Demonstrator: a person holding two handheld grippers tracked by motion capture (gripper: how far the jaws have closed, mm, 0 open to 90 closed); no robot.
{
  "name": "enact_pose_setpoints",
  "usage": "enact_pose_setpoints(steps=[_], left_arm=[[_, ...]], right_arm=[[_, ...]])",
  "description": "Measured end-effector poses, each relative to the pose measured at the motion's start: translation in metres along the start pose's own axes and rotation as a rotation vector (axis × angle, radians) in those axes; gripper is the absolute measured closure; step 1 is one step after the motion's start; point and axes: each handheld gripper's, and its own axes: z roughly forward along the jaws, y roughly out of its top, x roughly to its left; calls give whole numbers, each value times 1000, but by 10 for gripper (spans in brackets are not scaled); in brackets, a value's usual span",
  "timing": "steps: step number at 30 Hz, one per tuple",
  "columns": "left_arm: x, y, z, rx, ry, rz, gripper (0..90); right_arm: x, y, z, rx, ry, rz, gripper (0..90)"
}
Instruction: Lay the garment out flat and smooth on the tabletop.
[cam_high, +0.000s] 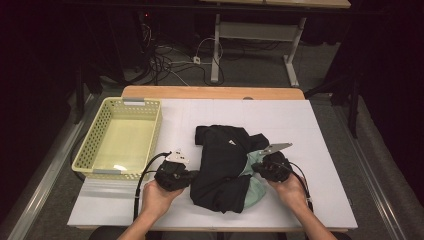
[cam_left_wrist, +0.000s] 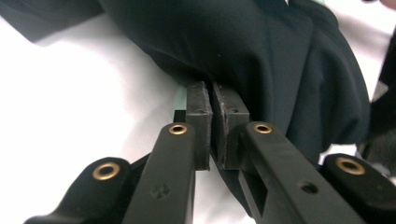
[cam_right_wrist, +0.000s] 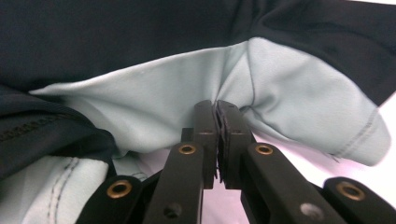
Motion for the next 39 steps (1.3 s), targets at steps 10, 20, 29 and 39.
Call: enact_pose_setpoints(steps=[10, 20, 29, 39], left_arm=[[21, 8, 21, -22, 48, -56, 572], [17, 6, 36, 16, 46, -29, 499], [15, 5, 39, 22, 44, -30, 489], [12, 6, 41, 16, 38, -23, 484]], right_arm=[[-18, 19, -10, -109, -34, 73, 697], [-27, 40, 30, 3, -44, 88, 760], [-25, 33, -3, -73, -103, 27, 881], [-51, -1, -21, -84, -148, 100, 887]])
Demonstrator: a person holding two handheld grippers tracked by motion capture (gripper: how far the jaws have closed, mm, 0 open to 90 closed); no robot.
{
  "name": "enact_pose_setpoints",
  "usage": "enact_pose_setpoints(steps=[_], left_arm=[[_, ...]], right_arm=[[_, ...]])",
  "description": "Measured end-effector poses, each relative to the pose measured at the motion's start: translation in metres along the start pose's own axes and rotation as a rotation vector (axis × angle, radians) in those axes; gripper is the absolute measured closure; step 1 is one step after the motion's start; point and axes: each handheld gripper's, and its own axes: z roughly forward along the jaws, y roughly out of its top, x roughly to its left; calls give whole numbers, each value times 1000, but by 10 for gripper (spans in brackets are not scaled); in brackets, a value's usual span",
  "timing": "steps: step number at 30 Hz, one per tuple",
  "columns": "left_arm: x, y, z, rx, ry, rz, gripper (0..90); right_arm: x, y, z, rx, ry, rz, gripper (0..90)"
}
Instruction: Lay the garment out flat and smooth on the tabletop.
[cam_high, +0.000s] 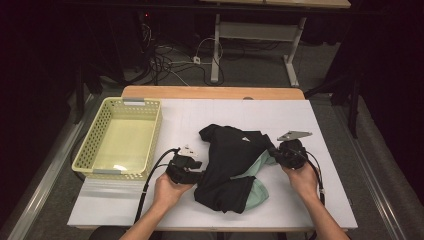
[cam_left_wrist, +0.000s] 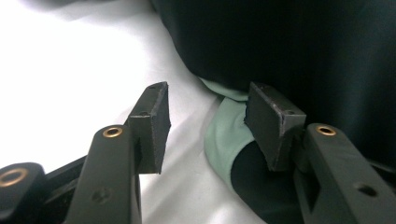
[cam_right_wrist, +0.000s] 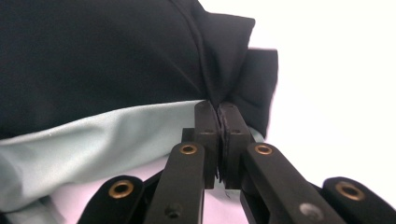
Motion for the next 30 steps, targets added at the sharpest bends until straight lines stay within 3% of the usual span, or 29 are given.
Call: enact_pose_setpoints(steps=[11, 14, 17, 19, 24, 30], left_arm=[[5, 13, 1, -24, 17, 0, 469], [8, 21, 6, -25, 17, -2, 458], [13, 28, 12, -44, -19, -31, 439], [14, 32, 15, -50, -38, -33, 426], [8, 40, 19, -45, -51, -6, 413], [2, 48, 27, -44, -67, 9, 413]], right_arm=[[-12, -16, 9, 37, -36, 48, 885], [-10, -15, 10, 43, -21, 51, 883], [-9, -15, 11, 40, 4, 63, 864], [-9, -15, 10, 31, 15, 71, 804], [-7, -10, 8, -4, 79, 89, 644], [-1, -5, 16, 21, 89, 77, 637]])
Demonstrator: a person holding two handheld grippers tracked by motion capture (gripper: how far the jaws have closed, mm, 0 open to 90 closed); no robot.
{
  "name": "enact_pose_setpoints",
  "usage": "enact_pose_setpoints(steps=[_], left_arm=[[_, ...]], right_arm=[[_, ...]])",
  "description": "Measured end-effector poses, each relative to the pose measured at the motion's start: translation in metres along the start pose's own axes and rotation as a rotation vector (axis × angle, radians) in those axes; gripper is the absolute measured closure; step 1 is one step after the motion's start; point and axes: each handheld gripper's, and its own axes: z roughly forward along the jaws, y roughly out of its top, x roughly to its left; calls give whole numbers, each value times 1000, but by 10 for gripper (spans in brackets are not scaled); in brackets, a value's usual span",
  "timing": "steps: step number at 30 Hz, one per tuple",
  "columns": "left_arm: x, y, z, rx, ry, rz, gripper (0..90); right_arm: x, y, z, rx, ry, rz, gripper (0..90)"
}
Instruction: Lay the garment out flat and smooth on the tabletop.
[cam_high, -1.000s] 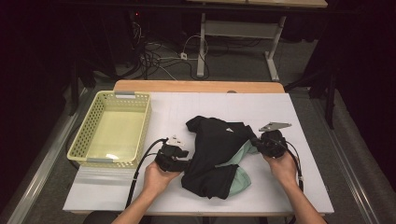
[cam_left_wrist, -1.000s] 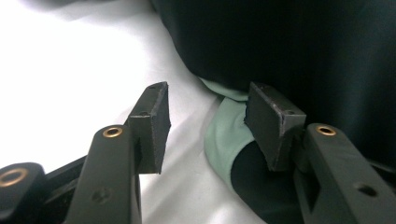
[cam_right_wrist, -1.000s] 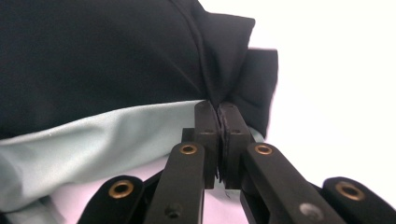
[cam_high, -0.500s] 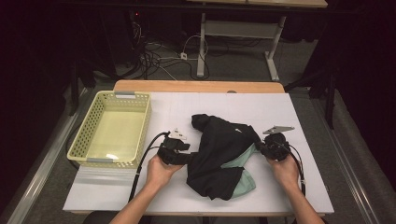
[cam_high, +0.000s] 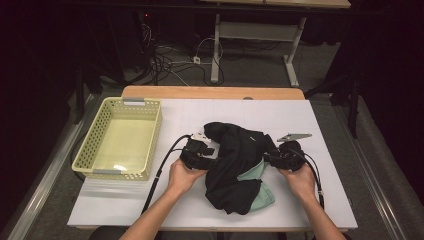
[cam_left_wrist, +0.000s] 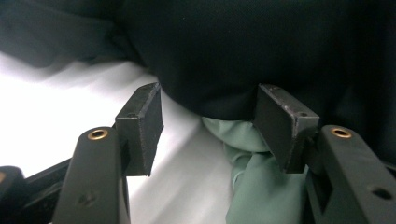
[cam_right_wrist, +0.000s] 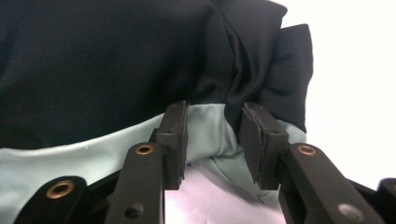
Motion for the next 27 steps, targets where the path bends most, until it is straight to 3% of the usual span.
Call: enact_pose_setpoints(steps=[5, 10, 13, 16, 17, 21, 27], left_arm=[[-2, 5, 9, 5, -41, -6, 417], [-7, 10, 17, 35, -79, 3, 486], [-8, 10, 19, 62, -101, 14, 607], [-10, 8, 21, 106, -105, 44, 818], [-10, 7, 22, 110, -109, 41, 832], [-11, 9, 16, 108, -113, 43, 849], [-9, 11, -12, 62, -64, 46, 855]], right_arm=[[1, 0, 7, 34, 16, -2, 780], [1, 2, 7, 43, 14, -25, 839], [1, 3, 7, 43, 14, -23, 847], [3, 4, 7, 38, 8, -27, 851], [3, 4, 7, 33, 7, -29, 853], [2, 4, 7, 27, 8, -31, 875], [1, 6, 2, 7, 3, -37, 886]])
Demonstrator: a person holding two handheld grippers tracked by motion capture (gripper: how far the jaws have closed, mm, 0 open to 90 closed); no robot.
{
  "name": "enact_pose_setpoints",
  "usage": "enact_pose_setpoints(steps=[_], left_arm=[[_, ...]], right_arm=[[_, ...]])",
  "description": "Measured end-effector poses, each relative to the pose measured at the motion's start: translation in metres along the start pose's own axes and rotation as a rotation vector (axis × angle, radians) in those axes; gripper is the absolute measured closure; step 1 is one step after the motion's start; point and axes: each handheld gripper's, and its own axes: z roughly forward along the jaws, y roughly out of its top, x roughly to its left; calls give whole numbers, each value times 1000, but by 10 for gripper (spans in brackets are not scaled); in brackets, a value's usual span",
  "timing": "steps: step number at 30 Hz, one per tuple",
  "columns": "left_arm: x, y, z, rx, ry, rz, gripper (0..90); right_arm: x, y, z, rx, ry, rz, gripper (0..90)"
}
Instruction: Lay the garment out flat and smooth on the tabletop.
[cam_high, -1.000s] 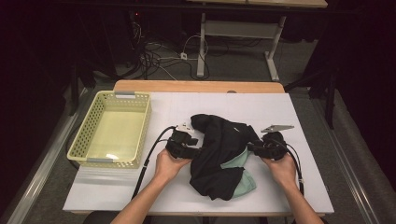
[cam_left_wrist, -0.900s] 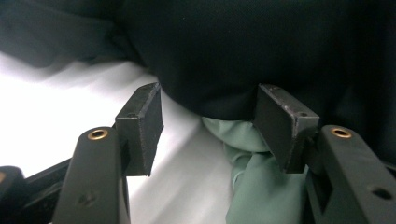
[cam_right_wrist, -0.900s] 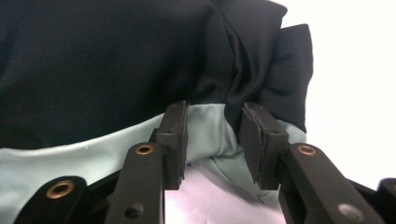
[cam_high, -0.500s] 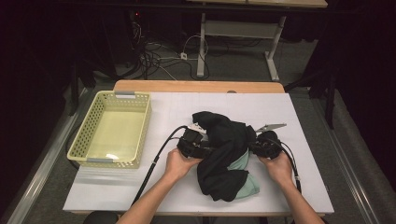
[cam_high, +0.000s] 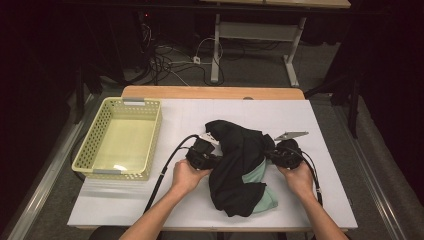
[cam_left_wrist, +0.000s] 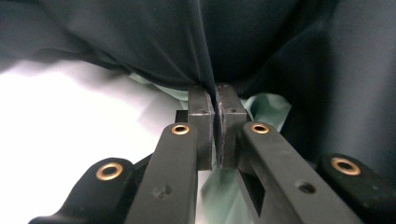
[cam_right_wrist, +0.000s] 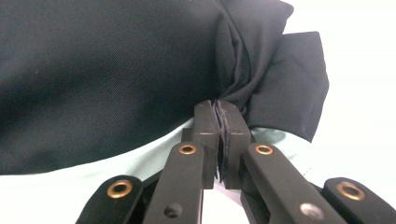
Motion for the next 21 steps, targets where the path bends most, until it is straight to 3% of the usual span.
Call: enact_pose_setpoints(steps=[5, 12, 16, 18, 21], left_arm=[[2, -3, -33, -62, 37, -6, 855], [2, -13, -68, -106, 109, -10, 855], [4, -28, -69, -38, 154, -17, 851], [8, -39, -63, -6, 170, -32, 846], [11, -54, -59, -21, 173, -60, 782]], right_arm=[[-2, 2, -5, -30, -17, 7, 890], [-7, 8, -11, -56, -43, 14, 890], [-7, 11, -12, -63, -45, 25, 886], [-3, 10, -8, -44, -41, 4, 857], [5, 8, -8, -47, -38, -6, 767]])
